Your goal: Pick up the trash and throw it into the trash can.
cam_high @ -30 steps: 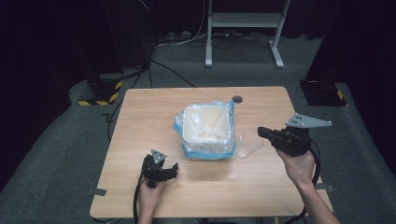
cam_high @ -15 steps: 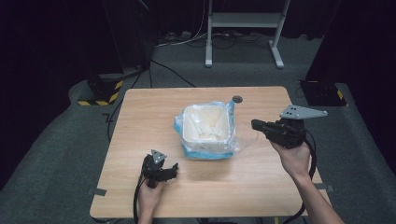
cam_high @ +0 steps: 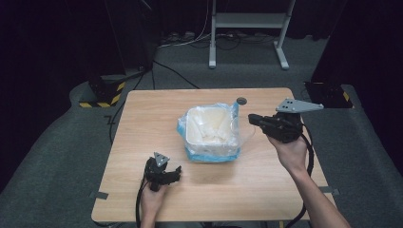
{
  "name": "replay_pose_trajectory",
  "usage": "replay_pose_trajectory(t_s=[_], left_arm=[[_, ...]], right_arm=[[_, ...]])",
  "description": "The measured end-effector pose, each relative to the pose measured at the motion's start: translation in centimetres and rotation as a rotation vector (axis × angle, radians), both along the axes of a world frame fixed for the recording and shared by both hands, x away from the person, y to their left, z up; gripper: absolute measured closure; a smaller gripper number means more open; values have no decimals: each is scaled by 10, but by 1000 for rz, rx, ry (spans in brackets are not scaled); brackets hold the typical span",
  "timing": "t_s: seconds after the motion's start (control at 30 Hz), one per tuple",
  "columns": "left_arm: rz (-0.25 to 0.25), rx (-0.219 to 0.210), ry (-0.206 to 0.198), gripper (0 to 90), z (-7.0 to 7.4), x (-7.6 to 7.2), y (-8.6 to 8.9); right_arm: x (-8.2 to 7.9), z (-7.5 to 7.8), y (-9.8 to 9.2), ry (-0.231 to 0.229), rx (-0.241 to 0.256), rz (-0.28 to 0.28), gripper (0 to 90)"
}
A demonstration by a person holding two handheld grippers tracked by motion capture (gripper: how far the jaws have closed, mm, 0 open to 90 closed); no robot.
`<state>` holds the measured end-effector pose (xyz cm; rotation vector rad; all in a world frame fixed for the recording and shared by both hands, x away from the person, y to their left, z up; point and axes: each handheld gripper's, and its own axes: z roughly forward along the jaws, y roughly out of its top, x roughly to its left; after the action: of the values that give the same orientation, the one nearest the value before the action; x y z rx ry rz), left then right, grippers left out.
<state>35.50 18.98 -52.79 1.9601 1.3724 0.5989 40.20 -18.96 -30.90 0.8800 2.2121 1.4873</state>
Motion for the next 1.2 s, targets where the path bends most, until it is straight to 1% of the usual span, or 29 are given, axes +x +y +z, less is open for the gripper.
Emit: replay_pose_trajectory(t_s=[0.1,0.33,0.5,0.83,1.0,1.2], left_arm=[[0,-1,-1,197,0,0,0],[0,1,-1,197,0,0,0],[0,1,0,197,0,0,0],[0,-1,0,197,0,0,0],[-1,2,1,197,0,0,0],[1,0,0,197,0,0,0]], right_arm=[[8,-1,5,6,8,-7,874],[18,-3,11,2,18,-22,874],[27,-8,17,12,21,-34,874],[37,-14,28,22,21,-34,874],[42,-18,35,19,16,-27,873],[49,-25,42,33,10,-24,872]])
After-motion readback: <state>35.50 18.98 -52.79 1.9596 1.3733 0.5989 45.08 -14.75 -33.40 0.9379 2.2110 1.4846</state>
